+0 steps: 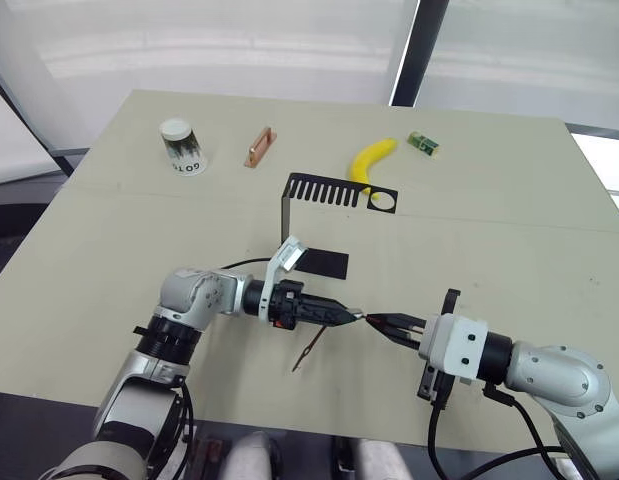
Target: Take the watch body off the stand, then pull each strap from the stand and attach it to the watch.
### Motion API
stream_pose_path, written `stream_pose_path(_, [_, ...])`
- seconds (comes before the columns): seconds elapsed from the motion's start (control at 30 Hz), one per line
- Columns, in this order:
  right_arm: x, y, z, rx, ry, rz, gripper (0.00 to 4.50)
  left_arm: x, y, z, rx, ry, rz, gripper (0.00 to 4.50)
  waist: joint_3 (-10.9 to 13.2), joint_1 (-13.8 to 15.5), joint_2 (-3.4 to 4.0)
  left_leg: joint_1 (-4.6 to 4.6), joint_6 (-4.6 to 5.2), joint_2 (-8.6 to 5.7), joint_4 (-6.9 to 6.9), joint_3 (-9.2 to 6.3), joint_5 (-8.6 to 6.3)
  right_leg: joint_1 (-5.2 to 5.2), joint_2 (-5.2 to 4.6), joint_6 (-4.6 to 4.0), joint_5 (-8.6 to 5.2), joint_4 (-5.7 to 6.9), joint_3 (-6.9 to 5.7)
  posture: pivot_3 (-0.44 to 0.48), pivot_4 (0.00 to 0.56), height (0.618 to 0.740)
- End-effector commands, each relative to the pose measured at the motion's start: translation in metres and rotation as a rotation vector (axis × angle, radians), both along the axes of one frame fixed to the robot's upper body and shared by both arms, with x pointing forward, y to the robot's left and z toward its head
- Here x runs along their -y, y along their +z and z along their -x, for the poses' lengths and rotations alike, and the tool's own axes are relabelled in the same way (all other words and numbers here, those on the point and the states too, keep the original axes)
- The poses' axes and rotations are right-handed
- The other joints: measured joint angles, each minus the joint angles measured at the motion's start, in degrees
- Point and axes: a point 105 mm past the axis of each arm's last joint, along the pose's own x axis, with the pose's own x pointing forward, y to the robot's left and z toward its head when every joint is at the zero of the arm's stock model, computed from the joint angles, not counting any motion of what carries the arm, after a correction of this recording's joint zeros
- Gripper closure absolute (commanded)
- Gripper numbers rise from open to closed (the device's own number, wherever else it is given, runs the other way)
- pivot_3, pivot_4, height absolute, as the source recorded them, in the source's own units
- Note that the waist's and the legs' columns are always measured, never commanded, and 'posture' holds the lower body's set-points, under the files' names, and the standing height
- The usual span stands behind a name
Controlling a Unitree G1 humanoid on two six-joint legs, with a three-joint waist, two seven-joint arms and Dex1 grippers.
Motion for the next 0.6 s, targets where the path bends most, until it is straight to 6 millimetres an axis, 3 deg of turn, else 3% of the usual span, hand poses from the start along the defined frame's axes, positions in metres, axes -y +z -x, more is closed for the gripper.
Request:
stream_pose_path(0.03, [-0.0034,0.0074,0.0043,0.035,0.023,-0.008,4.50,0.0027,0.0074,0.0046,0.023,-0.023,0.033,2.88,0.00,-0.01,0.00,0.00,0.00,0.00,0.00,0.00,0.00,0.00,0.00,0.00,0.00,0.00,0.00,0.000,0.150,0.725])
stream_pose_path(0.6, [-0.0072,0.0045,0.0012,0.030,0.026,0.003,4.50,0.0037,0.0064,0.0054,0.020,-0.022,0.036,2.88,0.00,-0.02,0.00,0.00,0.00,0.00,0.00,0.00,0.00,0.00,0.00,0.00,0.00,0.00,0.00,0.000,0.150,0.725])
